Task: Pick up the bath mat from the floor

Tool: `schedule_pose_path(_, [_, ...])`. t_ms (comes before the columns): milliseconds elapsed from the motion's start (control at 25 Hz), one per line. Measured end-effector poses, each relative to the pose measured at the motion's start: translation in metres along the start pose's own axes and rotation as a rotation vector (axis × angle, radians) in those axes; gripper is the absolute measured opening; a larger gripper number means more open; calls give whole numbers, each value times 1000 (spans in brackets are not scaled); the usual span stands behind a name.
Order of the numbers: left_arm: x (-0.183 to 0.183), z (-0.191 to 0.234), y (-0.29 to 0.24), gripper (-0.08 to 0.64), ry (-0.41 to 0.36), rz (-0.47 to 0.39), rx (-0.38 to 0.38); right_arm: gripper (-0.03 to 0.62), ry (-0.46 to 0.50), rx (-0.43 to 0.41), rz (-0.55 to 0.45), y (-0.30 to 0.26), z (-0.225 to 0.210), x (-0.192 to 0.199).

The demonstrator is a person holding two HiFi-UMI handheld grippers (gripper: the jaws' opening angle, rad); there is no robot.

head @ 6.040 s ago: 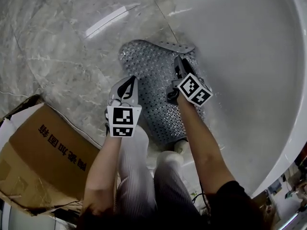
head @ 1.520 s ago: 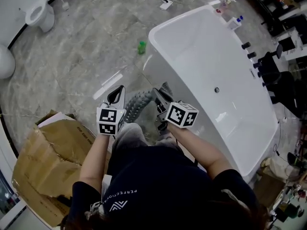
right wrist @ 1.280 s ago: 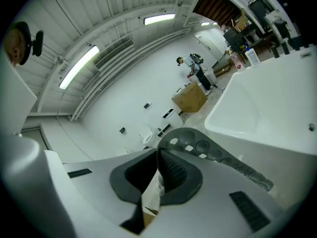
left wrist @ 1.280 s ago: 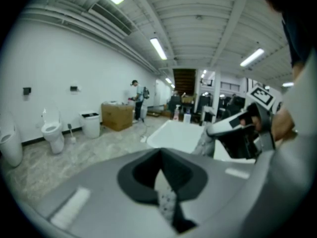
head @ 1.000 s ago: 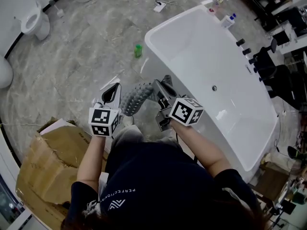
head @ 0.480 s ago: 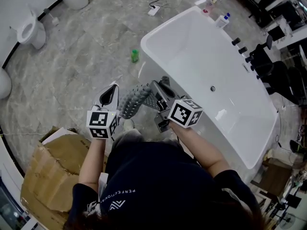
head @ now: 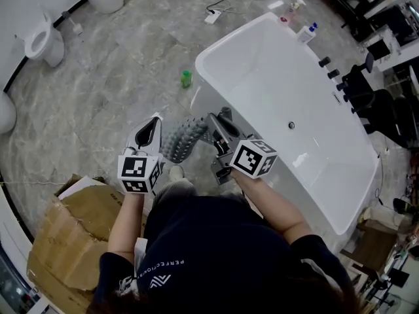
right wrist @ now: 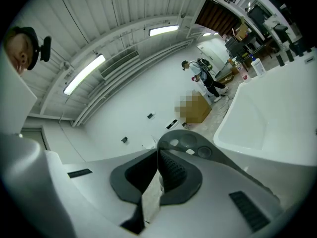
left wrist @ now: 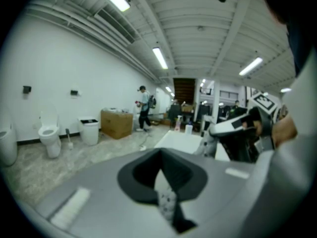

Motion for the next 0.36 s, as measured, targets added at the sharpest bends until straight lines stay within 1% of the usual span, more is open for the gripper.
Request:
schedule_pose_path(160, [-5, 2, 3, 8, 7, -24, -11, 9, 0, -14, -4, 1, 4, -3])
schedule_pose_path(360, [-1, 3, 8, 8, 7, -31, -10, 9, 8, -31, -12, 1, 12, -1])
Point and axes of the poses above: the fingertips, and each gripper's own axes: y backward along the fingers, z to its left, x out of its underside, the point moved 1 cm from there along y, backward along the fingers, and after that the axes turned 8 degrees about z, right-handed, at the moved point
